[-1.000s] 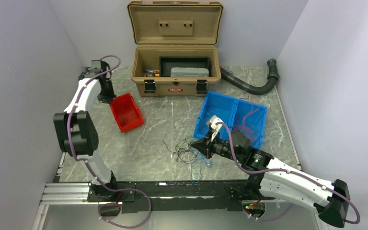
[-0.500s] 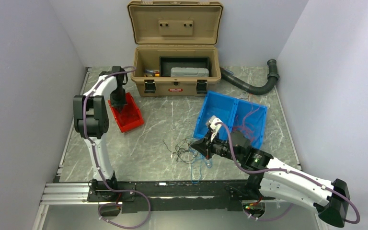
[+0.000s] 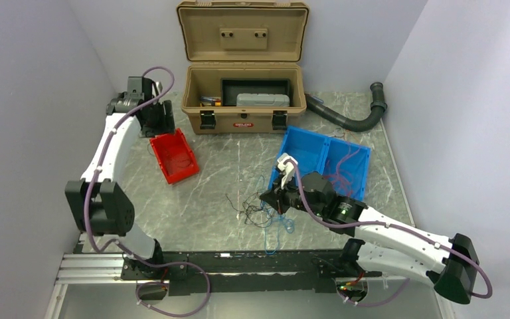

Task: Untangle the cables

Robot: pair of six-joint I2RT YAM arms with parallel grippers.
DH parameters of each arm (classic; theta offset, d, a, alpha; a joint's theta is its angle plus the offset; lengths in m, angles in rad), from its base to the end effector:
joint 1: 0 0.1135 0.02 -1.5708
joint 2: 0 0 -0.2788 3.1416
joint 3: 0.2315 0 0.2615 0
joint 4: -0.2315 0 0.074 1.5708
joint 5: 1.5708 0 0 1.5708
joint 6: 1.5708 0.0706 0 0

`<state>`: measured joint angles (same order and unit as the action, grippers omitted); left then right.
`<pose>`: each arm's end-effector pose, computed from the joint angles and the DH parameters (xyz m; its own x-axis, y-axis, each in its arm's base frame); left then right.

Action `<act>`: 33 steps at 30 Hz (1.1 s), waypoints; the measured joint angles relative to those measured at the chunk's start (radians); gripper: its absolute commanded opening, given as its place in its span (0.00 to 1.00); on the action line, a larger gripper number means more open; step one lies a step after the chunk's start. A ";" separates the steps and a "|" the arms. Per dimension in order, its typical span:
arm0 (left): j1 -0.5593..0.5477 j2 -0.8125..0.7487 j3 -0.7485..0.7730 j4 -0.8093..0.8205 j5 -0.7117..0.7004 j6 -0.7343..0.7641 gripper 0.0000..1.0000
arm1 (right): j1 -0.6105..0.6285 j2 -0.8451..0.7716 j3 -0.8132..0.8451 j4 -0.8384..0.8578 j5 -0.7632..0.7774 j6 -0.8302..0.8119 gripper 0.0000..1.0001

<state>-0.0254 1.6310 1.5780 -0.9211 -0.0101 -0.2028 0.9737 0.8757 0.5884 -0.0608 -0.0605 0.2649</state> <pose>0.3753 -0.0088 0.3186 -0.8140 -0.1808 -0.5521 -0.1472 0.9835 -0.1050 0.1305 0.1995 0.2638 -0.4096 -0.1376 -0.9018 -0.7773 0.5701 0.2660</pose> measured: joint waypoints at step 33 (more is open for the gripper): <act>-0.314 -0.752 -0.870 0.560 0.350 -0.291 0.99 | 0.036 0.468 0.467 -0.104 0.148 0.068 0.00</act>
<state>-0.3389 0.8795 0.7082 -0.3614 0.3397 -0.4934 1.0100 1.3434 1.0554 -0.1650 0.0879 0.3332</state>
